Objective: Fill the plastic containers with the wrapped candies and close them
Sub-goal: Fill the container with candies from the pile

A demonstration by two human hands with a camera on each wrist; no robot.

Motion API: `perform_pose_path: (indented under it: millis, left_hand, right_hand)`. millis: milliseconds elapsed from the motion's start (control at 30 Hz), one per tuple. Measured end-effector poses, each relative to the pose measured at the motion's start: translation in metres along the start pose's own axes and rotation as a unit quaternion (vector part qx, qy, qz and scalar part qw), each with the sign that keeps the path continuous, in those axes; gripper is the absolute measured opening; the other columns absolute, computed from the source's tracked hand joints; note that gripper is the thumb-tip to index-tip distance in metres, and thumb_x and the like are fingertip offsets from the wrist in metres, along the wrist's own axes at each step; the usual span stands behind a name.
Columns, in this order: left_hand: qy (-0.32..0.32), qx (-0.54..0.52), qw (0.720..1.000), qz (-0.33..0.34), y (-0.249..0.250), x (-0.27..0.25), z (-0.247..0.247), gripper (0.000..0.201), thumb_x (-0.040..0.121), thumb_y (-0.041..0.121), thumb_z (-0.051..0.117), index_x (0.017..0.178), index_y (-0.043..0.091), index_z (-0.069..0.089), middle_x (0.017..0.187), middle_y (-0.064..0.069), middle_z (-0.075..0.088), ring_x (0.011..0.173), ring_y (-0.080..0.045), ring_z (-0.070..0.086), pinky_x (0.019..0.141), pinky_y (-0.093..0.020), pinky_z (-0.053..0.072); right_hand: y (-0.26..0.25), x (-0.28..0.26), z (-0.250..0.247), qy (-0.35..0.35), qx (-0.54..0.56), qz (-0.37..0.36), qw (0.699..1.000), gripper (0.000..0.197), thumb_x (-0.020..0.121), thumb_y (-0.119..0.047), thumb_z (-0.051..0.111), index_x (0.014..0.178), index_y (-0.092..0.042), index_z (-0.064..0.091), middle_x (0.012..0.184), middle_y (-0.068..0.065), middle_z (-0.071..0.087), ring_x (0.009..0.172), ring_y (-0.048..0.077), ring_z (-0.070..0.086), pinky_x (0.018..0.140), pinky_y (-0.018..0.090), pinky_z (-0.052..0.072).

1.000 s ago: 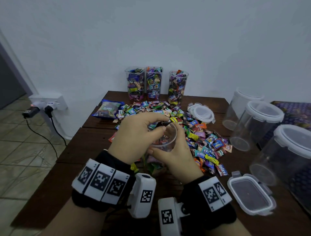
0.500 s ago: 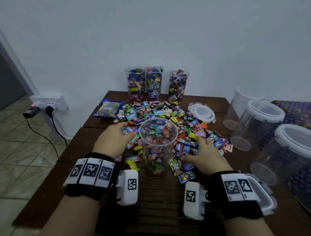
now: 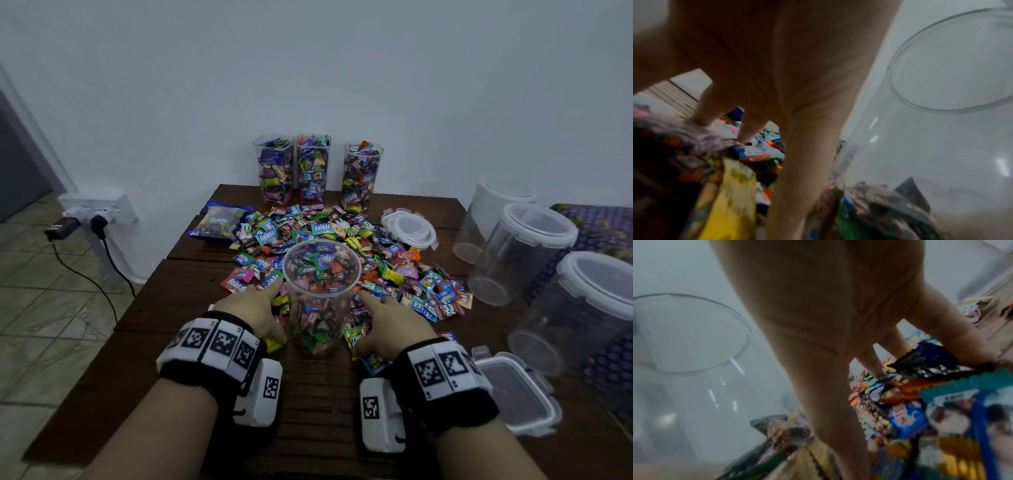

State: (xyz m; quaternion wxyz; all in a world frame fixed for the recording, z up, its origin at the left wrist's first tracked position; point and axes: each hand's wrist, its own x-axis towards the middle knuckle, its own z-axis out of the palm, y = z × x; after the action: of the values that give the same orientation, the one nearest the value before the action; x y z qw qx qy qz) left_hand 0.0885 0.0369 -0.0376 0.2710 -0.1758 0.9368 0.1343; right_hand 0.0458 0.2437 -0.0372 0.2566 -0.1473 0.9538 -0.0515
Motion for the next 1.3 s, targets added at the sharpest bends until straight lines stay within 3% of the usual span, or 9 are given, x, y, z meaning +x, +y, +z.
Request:
perform_pose_path:
  millis: [233,400,533,667,800,1067,1133,1200,1300]
  left_hand:
    - [0.001,0.061,0.997,0.053,0.008,-0.005,-0.001,0.070,0.084,0.028,0.069,0.141,0.044,0.032,0.151,-0.007,0.028,0.131,-0.030,0.040,0.100,-0.045,0.043]
    - [0.043,0.109,0.992,0.056,0.014,-0.007,-0.004,0.053,0.091,0.016,0.059,0.138,0.034,0.044,0.123,-0.007,0.059,0.111,-0.025,0.056,0.092,-0.038,0.050]
    - [0.064,0.115,0.991,0.039,0.015,-0.005,-0.004,0.045,0.092,0.011,0.054,0.132,0.032,0.053,0.114,-0.008,0.062,0.103,-0.026,0.060,0.085,-0.035,0.053]
    - [0.107,0.078,0.991,0.016,0.017,-0.002,-0.004,0.017,0.093,0.013,0.052,0.104,0.012,0.066,0.106,-0.009,0.064,0.096,-0.026,0.061,0.080,-0.034,0.051]
    - [0.155,0.064,0.986,0.014,0.015,0.003,-0.001,0.013,0.092,0.016,0.053,0.082,0.012,0.059,0.098,-0.010,0.066,0.081,-0.025,0.058,0.074,-0.034,0.050]
    - [0.174,0.030,0.984,0.009,0.009,0.001,-0.001,0.017,0.091,0.018,0.056,0.093,0.009,0.071,0.095,-0.009,0.068,0.084,-0.026,0.061,0.075,-0.035,0.052]
    - [0.167,0.012,0.986,0.013,0.006,0.003,-0.001,0.015,0.090,0.018,0.058,0.098,0.014,0.070,0.101,-0.007,0.068,0.092,-0.025,0.062,0.083,-0.037,0.053]
    - [0.164,-0.006,0.986,0.014,0.004,0.003,0.001,0.019,0.088,0.020,0.062,0.106,0.019,0.067,0.106,-0.004,0.066,0.098,-0.024,0.061,0.086,-0.037,0.052]
    - [0.141,-0.003,0.990,0.027,0.004,0.001,0.001,0.039,0.083,0.029,0.068,0.121,0.025,0.059,0.115,-0.004,0.063,0.105,-0.024,0.059,0.088,-0.036,0.051]
  right_hand:
    - [-0.006,0.000,0.002,0.021,-0.033,-0.030,0.999,0.064,0.084,-0.028,0.066,0.142,-0.029,0.038,0.136,0.012,0.037,0.121,0.034,0.045,0.097,0.041,0.045]
    - [-0.007,-0.001,0.000,0.047,-0.035,-0.038,0.998,0.052,0.090,-0.015,0.056,0.140,-0.026,0.044,0.137,0.012,0.038,0.119,0.031,0.050,0.095,0.037,0.044]
    - [-0.006,0.000,-0.001,0.063,-0.032,-0.038,0.997,0.046,0.091,-0.015,0.057,0.135,-0.023,0.050,0.134,0.011,0.042,0.116,0.028,0.052,0.095,0.036,0.045]
    - [-0.004,0.002,-0.001,0.084,-0.024,-0.042,0.995,0.038,0.090,-0.013,0.057,0.128,-0.020,0.057,0.129,0.009,0.047,0.114,0.026,0.053,0.095,0.035,0.045]
    - [-0.001,0.000,0.001,0.104,-0.016,-0.041,0.994,0.035,0.092,-0.017,0.055,0.126,-0.018,0.057,0.126,0.009,0.054,0.113,0.026,0.053,0.093,0.035,0.045]
    - [0.006,-0.005,-0.006,0.124,0.052,-0.024,0.991,0.027,0.094,-0.025,0.055,0.117,-0.012,0.062,0.115,0.010,0.063,0.109,0.026,0.056,0.087,0.032,0.045]
    - [0.008,-0.007,-0.009,0.129,0.066,-0.017,0.989,0.018,0.094,-0.025,0.054,0.100,-0.012,0.064,0.099,0.010,0.063,0.106,0.027,0.057,0.080,0.030,0.042]
    - [0.009,-0.009,-0.011,0.135,0.076,-0.006,0.988,0.024,0.094,-0.024,0.054,0.070,-0.019,0.050,0.085,0.007,0.058,0.103,0.028,0.057,0.072,0.027,0.036]
    - [0.009,-0.013,-0.012,0.136,0.077,-0.007,0.988,0.031,0.094,-0.025,0.053,0.067,-0.019,0.039,0.081,0.008,0.053,0.103,0.029,0.057,0.069,0.026,0.031]
